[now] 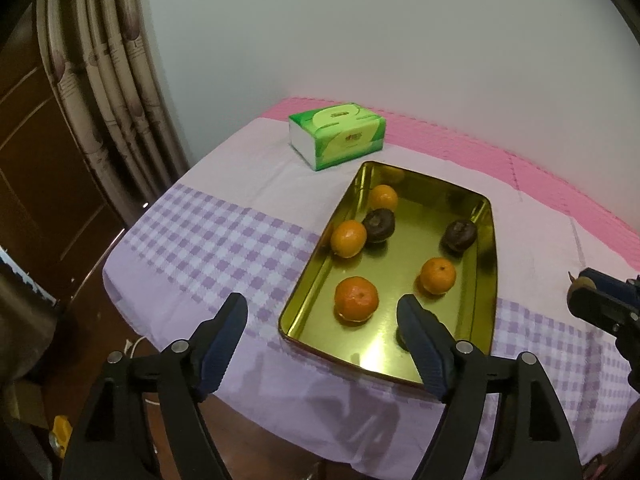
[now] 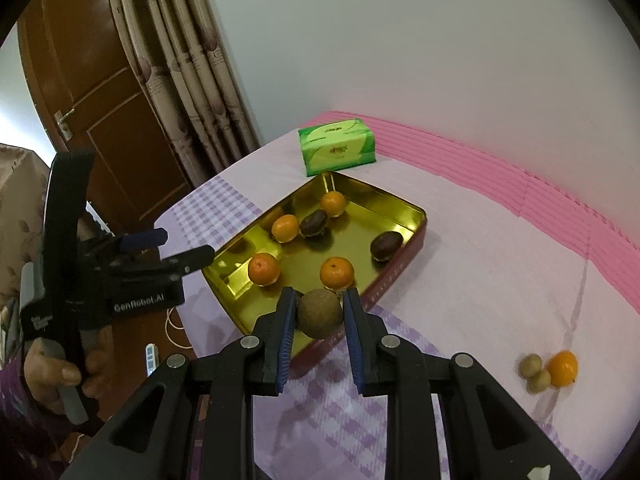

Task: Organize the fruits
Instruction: 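Carry the small green fruit over the gold tray and open the right gripper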

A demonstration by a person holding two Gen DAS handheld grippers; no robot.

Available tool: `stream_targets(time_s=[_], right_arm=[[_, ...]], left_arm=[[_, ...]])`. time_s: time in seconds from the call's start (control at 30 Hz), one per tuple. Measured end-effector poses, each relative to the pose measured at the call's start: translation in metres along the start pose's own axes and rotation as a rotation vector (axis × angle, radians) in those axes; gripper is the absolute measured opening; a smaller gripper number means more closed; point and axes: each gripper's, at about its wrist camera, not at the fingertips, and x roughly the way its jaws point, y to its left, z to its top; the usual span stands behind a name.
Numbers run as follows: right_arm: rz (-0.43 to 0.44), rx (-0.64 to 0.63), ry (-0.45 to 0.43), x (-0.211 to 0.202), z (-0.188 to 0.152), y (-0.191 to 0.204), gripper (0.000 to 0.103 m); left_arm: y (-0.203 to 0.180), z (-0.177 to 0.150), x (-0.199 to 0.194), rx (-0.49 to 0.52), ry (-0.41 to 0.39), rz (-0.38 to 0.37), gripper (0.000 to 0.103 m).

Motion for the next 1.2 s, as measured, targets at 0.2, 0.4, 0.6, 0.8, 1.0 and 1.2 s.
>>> stream_targets(time_s=[0.2,0.4,0.6,0.8,1.0,1.2], right_arm=[[0.015,-0.011,0.016,0.018,0.011,0.007,0.023],[0.033,-0.007,0.037,0.038,0.021,0.01,0.023],[0.042,-0.006,0.062,0.06,0.027,0.011,0.023],[0.048,-0.011,0.082,0.079,0.031,0.013,0.023],[0.053,-0.012,0.097,0.091,0.03,0.014,0.023],[0.056,-0.012,0.1,0.097,0.032,0.016,0.023]], left_arm=[[0.006,0.002,0.001,-0.018,-0.001,0.024,0.084],[0.013,0.001,0.008,-0.043,0.029,0.032,0.085],[0.017,0.002,0.016,-0.059,0.059,0.042,0.085],[0.021,0.002,0.02,-0.074,0.08,0.045,0.085],[0.022,0.002,0.024,-0.079,0.096,0.049,0.085],[0.024,0.002,0.025,-0.084,0.104,0.047,0.085]])
